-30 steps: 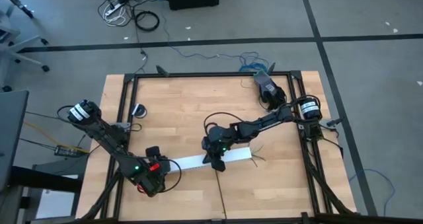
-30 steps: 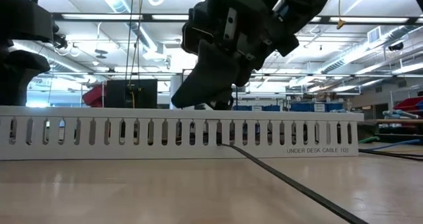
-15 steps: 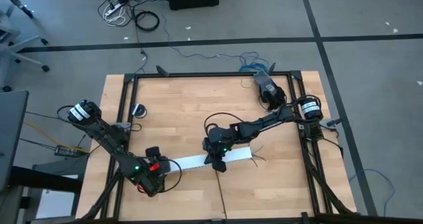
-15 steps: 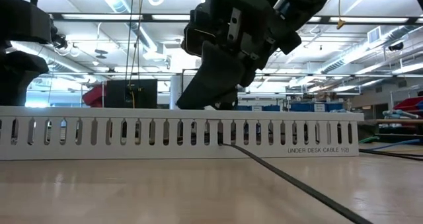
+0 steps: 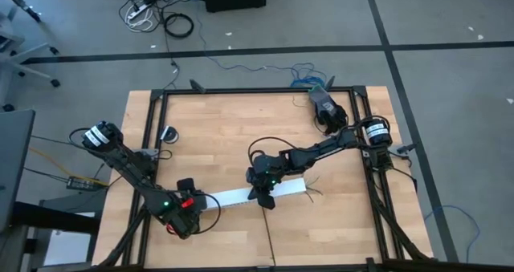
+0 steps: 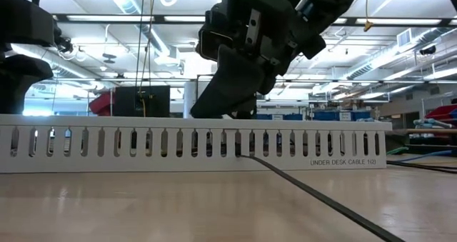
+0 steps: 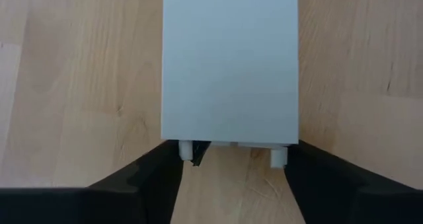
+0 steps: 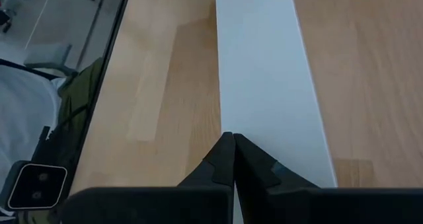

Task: Ziptie cables
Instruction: Close the lid on the cable duct

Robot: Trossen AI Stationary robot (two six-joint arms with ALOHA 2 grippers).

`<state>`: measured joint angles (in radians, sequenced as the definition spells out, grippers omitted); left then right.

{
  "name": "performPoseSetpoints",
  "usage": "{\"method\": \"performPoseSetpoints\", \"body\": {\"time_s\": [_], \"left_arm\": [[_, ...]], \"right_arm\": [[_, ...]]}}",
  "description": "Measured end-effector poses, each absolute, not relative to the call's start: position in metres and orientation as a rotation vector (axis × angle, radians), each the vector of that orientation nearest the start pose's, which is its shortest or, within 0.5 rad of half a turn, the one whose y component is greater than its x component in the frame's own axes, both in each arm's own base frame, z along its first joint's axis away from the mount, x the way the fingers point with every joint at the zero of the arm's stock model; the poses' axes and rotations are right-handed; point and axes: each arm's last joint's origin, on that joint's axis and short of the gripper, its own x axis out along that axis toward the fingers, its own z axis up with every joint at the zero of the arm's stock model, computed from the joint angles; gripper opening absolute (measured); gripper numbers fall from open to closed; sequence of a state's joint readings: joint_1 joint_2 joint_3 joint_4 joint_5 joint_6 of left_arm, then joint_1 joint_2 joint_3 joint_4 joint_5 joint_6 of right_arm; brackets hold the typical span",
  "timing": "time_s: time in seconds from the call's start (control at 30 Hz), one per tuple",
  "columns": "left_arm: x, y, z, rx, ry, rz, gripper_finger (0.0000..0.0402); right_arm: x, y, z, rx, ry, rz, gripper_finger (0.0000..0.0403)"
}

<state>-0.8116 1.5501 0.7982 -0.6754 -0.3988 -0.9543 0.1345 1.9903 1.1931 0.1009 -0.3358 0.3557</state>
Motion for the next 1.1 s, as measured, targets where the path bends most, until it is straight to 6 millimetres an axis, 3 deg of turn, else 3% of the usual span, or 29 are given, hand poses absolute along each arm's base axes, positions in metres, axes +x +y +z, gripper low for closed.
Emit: {"method": "performPoseSetpoints", "body": {"time_s": [0.23,0.5,1.1], "left_arm": [[0.179,-0.172,0.151,-0.019,1.162,0.235,0.0225],[0.18,-0.17,0.151,-0.023,1.167,0.239,0.0225],[0.18,-0.17,0.15,-0.027,1.182,0.234,0.0236]], "right_arm": [[0.411,0.065,0.151,0.398,0.744,0.343,0.0],[0.422,0.064,0.127,0.436,0.711,0.41,0.0],[0.425,0.057,0.127,0.444,0.683,0.416,0.0]]}}
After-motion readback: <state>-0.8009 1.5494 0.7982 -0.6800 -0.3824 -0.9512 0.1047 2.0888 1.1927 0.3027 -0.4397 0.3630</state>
